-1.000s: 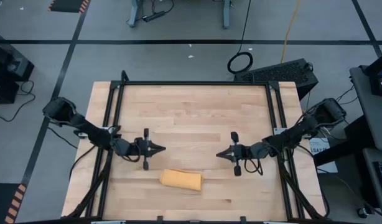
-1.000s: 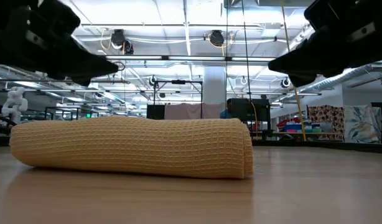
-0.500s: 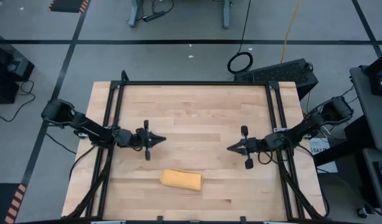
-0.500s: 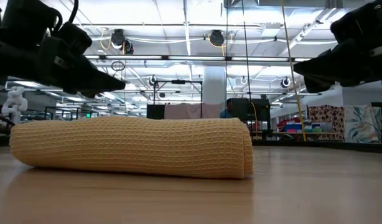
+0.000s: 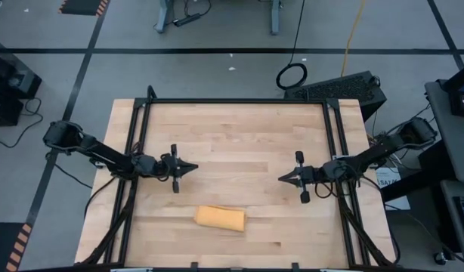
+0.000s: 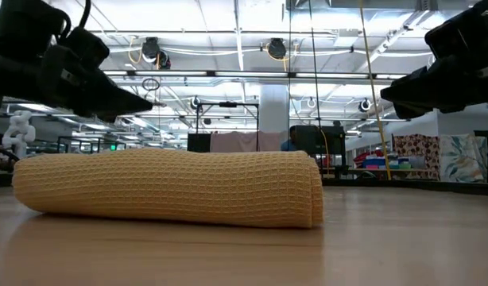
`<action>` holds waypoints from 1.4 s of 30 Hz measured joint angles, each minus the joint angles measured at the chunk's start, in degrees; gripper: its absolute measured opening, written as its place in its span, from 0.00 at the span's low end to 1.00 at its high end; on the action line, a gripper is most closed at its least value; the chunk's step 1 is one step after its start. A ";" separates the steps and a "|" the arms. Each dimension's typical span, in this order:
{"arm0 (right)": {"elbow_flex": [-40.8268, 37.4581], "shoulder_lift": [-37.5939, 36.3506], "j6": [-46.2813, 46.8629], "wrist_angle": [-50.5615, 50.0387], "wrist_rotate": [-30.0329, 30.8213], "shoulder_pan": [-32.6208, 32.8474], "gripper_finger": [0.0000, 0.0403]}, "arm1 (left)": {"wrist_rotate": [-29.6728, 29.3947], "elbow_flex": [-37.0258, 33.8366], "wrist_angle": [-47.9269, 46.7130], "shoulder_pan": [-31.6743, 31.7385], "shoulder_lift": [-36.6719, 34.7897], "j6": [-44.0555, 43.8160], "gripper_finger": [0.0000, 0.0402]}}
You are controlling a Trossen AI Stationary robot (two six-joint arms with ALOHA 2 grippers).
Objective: Roll towel
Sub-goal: Return to Home Position
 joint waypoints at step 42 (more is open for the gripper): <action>0.07 -53.83 -10.70 -40.69 -11.35 -8.41 0.00 | 1.49 -0.04 -51.67 -0.09 -53.36 2.79 0.00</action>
